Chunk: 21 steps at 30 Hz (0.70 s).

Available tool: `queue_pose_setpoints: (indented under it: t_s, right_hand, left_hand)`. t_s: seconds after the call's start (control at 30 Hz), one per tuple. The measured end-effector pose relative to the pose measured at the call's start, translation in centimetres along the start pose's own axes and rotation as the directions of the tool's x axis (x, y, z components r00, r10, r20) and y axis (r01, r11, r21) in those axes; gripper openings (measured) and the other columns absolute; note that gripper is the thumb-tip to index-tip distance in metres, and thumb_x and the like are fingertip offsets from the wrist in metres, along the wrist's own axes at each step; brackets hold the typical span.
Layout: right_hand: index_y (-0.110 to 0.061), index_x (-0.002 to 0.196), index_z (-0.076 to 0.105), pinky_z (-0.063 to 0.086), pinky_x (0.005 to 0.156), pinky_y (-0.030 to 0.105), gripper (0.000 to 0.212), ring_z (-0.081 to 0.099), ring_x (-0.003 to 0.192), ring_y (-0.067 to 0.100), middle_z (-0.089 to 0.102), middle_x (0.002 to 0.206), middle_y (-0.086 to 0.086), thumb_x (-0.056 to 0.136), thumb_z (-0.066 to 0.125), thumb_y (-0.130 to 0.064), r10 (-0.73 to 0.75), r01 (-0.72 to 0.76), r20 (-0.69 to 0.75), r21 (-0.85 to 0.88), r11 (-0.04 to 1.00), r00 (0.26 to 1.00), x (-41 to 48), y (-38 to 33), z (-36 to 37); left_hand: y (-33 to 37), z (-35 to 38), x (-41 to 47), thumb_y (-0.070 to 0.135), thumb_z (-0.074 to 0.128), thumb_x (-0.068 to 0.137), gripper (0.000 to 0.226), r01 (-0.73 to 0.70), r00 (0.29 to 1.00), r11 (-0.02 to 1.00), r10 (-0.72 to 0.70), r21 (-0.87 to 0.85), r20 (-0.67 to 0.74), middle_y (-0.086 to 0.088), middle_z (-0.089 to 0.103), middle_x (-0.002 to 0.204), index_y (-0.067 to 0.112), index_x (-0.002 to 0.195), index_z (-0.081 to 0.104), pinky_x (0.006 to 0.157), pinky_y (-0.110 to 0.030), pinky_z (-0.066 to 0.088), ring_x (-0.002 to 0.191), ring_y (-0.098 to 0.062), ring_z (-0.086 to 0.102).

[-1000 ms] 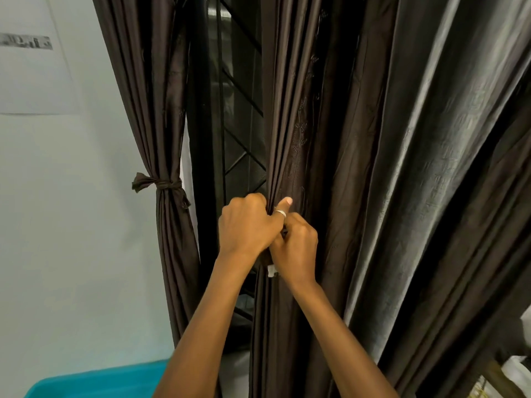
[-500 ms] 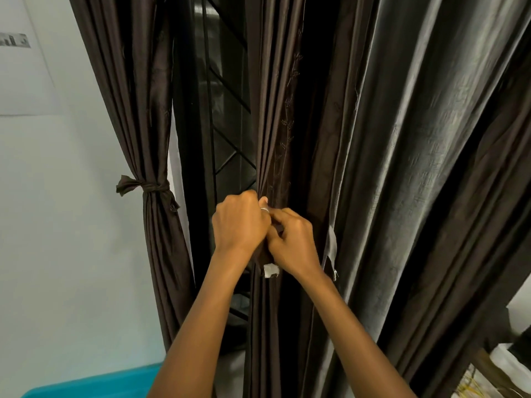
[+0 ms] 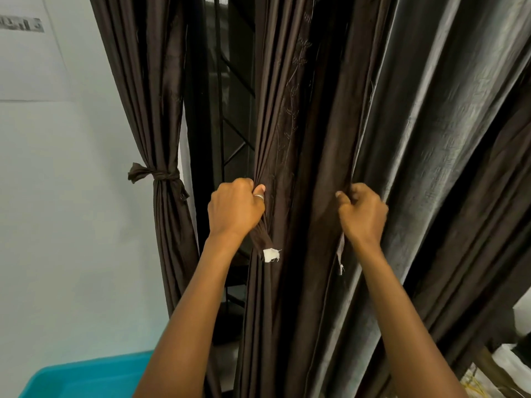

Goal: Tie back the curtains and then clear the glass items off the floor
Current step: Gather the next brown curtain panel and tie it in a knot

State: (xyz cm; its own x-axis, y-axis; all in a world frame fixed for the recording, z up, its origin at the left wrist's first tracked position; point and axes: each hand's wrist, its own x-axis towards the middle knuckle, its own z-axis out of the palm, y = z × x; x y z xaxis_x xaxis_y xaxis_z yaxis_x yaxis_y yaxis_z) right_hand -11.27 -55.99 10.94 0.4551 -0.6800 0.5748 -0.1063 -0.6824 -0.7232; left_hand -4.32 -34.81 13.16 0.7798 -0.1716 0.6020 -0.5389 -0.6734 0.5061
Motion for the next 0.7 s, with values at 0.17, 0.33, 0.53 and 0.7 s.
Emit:
queue_pose_setpoints:
  t_s: [0.17, 0.33, 0.53, 0.7]
  right_hand:
    - [-0.016, 0.081, 0.062, 0.044, 0.076, 0.033, 0.016, 0.067, 0.090, 0.036, 0.069, 0.082, 0.011, 0.091, 0.072, -0.024, 0.113, -0.114, -0.083, -0.007, 0.993, 0.990, 2.1, 2.8, -2.0]
    - [-0.009, 0.093, 0.072, 0.042, 0.076, 0.026, 0.014, 0.069, 0.092, 0.031, 0.073, 0.088, 0.011, 0.092, 0.073, -0.023, 0.115, -0.113, -0.112, 0.023, 0.993, 0.987, 1.8, 3.3, -2.4]
    - [-0.012, 0.086, 0.072, 0.047, 0.067, 0.027, 0.012, 0.069, 0.076, 0.022, 0.073, 0.080, 0.006, 0.092, 0.073, -0.023, -0.096, 0.096, -0.008, 0.077, 0.992, 0.995, -2.6, 0.5, 1.2]
    - [-0.014, 0.085, 0.071, 0.043, 0.060, 0.014, 0.009, 0.061, 0.068, 0.009, 0.066, 0.075, -0.003, 0.093, 0.070, -0.014, -0.264, 0.250, 0.055, 0.185, 0.950, 0.963, -5.7, -2.8, 3.7]
  left_hand:
    - [-1.6, -1.0, 1.0, 0.038, 0.059, 0.097, 0.047, 0.041, 0.999, 0.999, -0.041, 0.022, -0.023, -0.004, 0.054, 0.059, 0.014, 0.059, 0.048, 0.057, -0.036, 0.047, 0.063, -0.032, 0.059]
    - [-1.4, -0.8, 1.0, 0.037, 0.060, 0.097, 0.049, 0.039, 0.999, 0.999, -0.039, 0.017, -0.033, -0.002, 0.049, 0.055, 0.015, 0.056, 0.045, 0.055, -0.032, 0.040, 0.059, -0.029, 0.057]
    - [1.2, 0.8, -0.4, 0.040, 0.060, 0.097, 0.053, -0.014, 1.000, 1.000, 0.014, -0.023, -0.003, 0.000, 0.048, 0.052, 0.018, 0.052, 0.043, 0.057, -0.036, 0.048, 0.056, -0.028, 0.056]
    - [2.1, 1.7, -0.8, 0.042, 0.059, 0.097, 0.051, -0.052, 0.998, 0.995, 0.053, -0.080, 0.015, 0.001, 0.049, 0.050, 0.016, 0.054, 0.048, 0.054, -0.035, 0.045, 0.055, -0.026, 0.056]
